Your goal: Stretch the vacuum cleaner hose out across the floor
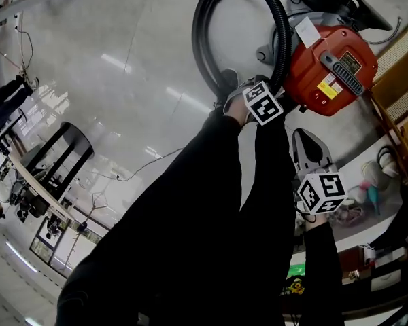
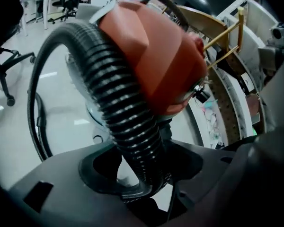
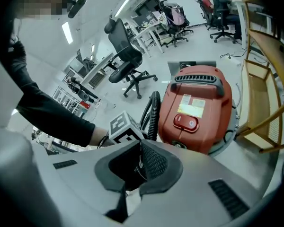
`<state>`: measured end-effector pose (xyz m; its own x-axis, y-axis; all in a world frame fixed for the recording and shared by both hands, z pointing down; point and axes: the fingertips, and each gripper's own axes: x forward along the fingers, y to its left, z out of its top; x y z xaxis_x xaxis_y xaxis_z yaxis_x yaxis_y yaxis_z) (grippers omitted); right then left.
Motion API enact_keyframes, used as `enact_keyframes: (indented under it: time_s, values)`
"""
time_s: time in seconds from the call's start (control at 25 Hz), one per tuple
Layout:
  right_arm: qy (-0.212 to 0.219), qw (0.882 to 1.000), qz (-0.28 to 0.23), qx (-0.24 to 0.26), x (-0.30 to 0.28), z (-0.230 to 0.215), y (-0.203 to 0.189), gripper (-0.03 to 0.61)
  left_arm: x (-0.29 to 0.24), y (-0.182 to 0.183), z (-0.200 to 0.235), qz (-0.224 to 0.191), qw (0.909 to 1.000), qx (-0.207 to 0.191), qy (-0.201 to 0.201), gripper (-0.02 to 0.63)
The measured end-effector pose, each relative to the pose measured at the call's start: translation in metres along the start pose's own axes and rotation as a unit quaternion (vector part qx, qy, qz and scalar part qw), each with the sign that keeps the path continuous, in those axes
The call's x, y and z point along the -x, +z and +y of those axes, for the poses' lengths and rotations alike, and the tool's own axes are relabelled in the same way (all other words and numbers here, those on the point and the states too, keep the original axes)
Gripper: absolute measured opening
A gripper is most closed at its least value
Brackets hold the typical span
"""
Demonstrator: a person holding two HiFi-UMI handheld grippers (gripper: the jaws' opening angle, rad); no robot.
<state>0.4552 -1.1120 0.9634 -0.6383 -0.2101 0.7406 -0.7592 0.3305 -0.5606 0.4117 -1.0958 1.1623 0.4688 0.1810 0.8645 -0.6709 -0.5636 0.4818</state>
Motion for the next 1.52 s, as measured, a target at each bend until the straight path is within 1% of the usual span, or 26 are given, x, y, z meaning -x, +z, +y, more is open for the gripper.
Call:
enact_keyframes:
  time_s: [0.04,0.08,0.12,0.2,0.32,0.4,0.44,0.52,0.6,0.68,0.76,0.8,0.84,0.88,0.96,1.0,1.04,1.12,1.2,1.24,1.32,1.36,1.4,1.44,1.48,1.52]
  values:
    - [-0.002,1.0,0.001,-0.005,0.004,-0.004,-0.006,0.011,-0.007,-0.001,-0.003,0.009,0.9999,-0.005,-0.006,0.282]
    - [-0.003,1.0,0.001,-0.012,0.007,-0.007,-0.01,0.011,-0.01,0.0,-0.007,0.011,0.9998,-0.008,-0.014,0.259]
    - [-0.004,1.0,0.001,-0.018,0.011,-0.009,-0.015,0.011,-0.008,0.002,-0.011,0.006,0.9997,-0.007,-0.023,0.215]
    - [-0.004,1.0,0.003,-0.027,0.019,-0.006,-0.022,0.011,0.011,0.004,-0.019,-0.017,0.9988,0.005,-0.045,0.199]
    - [-0.002,1.0,0.008,-0.029,0.029,0.017,-0.023,0.011,0.06,-0.003,-0.028,-0.039,0.9965,0.013,-0.073,0.184]
    - [0.007,1.0,0.005,-0.021,0.034,0.043,-0.013,0.011,0.106,-0.004,-0.034,-0.059,0.9922,0.034,-0.104,0.175]
    - [0.014,1.0,0.002,-0.015,0.036,0.058,-0.005,0.011,0.133,0.0,-0.037,-0.075,0.9885,0.049,-0.122,0.164]
    - [0.028,1.0,-0.001,0.0,0.043,0.087,0.01,0.011,0.189,0.01,-0.048,-0.108,0.9785,0.072,-0.16,0.161]
    - [0.041,0.999,-0.005,0.017,0.052,0.116,0.027,0.011,0.248,0.022,-0.065,-0.136,0.9661,0.08,-0.204,0.161]
    - [0.064,0.997,-0.01,0.043,0.064,0.149,0.045,0.011,0.303,0.035,-0.082,-0.163,0.9521,0.087,-0.243,0.161]
    - [0.094,0.992,-0.012,0.078,0.077,0.183,0.062,0.014,0.354,0.047,-0.096,-0.19,0.9351,0.108,-0.279,0.161]
    - [0.105,0.99,-0.01,0.098,0.084,0.199,0.07,0.06,0.377,0.053,-0.102,-0.201,0.9252,0.121,-0.298,0.161]
    - [0.111,0.987,-0.006,0.118,0.091,0.212,0.077,0.17,0.399,0.059,-0.108,-0.209,0.9149,0.134,-0.318,0.161]
    - [0.115,0.984,-0.002,0.134,0.099,0.225,0.082,0.229,0.42,0.064,-0.114,-0.216,0.9047,0.144,-0.338,0.161]
    - [0.12,0.98,0.006,0.158,0.116,0.25,0.089,0.27,0.458,0.07,-0.13,-0.221,0.8868,0.156,-0.375,0.161]
    - [0.126,0.977,0.012,0.17,0.124,0.265,0.089,0.282,0.476,0.069,-0.14,-0.217,0.8799,0.159,-0.391,0.161]
    - [0.134,0.973,0.019,0.185,0.13,0.281,0.086,0.282,0.491,0.065,-0.149,-0.209,0.8751,0.162,-0.405,0.161]
    - [0.159,0.961,0.035,0.223,0.137,0.315,0.079,0.282,0.519,0.057,-0.166,-0.195,0.8689,0.167,-0.423,0.161]
    - [0.186,0.948,0.043,0.254,0.14,0.345,0.073,0.282,0.541,0.061,-0.179,-0.199,0.8619,0.177,-0.431,0.161]
    - [0.197,0.943,0.044,0.263,0.141,0.357,0.069,0.282,0.55,0.067,-0.185,-0.207,0.8569,0.183,-0.435,0.161]
    - [0.215,0.936,0.037,0.275,0.146,0.381,0.059,0.282,0.568,0.078,-0.202,-0.223,0.8434,0.199,-0.446,0.161]
    - [0.221,0.935,0.024,0.277,0.149,0.393,0.056,0.282,0.577,0.083,-0.211,-0.231,0.8368,0.206,-0.452,0.161]
    - [0.223,0.936,0.003,0.272,0.155,0.402,0.056,0.279,0.586,0.086,-0.22,-0.238,0.8319,0.21,-0.455,0.161]
    - [0.227,0.938,-0.023,0.26,0.163,0.409,0.059,0.215,0.593,0.087,-0.229,-0.246,0.8295,0.212,-0.454,0.161]
    - [0.236,0.94,-0.045,0.242,0.174,0.414,0.062,0.163,0.599,0.087,-0.236,-0.257,0.8301,0.211,-0.448,0.161]
    - [0.253,0.939,-0.06,0.224,0.188,0.418,0.062,0.155,0.602,0.084,-0.243,-0.27,0.8352,0.205,-0.433,0.17]
